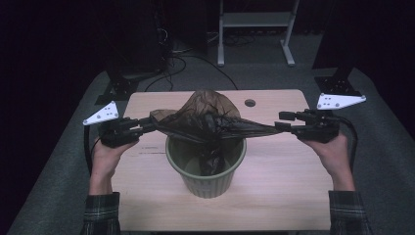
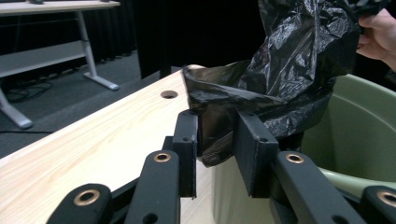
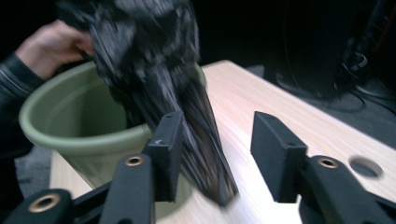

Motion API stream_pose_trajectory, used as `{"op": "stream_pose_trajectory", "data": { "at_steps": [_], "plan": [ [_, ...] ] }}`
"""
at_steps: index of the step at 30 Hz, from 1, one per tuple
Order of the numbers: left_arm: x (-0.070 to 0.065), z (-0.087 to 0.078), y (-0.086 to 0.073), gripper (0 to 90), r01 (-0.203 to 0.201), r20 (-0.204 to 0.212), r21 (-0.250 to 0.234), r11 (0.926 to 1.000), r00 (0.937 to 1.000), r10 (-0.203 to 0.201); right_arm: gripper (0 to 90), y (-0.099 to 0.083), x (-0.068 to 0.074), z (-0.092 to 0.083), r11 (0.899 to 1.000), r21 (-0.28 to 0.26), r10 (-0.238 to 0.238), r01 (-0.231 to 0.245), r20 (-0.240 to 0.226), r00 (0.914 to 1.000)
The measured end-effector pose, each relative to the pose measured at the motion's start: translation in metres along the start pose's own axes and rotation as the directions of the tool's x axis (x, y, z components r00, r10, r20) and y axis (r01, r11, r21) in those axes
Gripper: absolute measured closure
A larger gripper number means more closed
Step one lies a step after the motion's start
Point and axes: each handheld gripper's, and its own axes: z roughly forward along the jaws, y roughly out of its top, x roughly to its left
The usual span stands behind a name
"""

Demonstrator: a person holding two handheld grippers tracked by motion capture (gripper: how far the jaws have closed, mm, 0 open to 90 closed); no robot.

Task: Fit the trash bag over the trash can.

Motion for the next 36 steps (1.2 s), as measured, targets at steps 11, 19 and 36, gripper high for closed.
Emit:
{"op": "stream_pose_trajectory", "data": {
  "at_steps": [11,19,36],
  "plan": [
    [-0.001,0.007,-0.001,69.8,0.001,0.039,0.001,1.0000,0.9992,-0.001,43.4,0.046,0.024,0.054,0.995,-0.009,-0.095,0.095,-0.087,0.9917],
    [-0.002,0.011,-0.001,72.0,0.007,0.061,0.009,0.9999,0.9981,-0.008,55.8,0.068,0.016,0.097,0.995,0.021,-0.094,0.096,-0.084,0.9921],
    [-0.002,0.017,-0.003,89.5,0.020,0.051,0.041,0.9990,0.9984,-0.023,90.0,0.057,0.052,0.081,0.989,0.015,-0.142,0.148,-0.195,0.9705]
  ]
}}
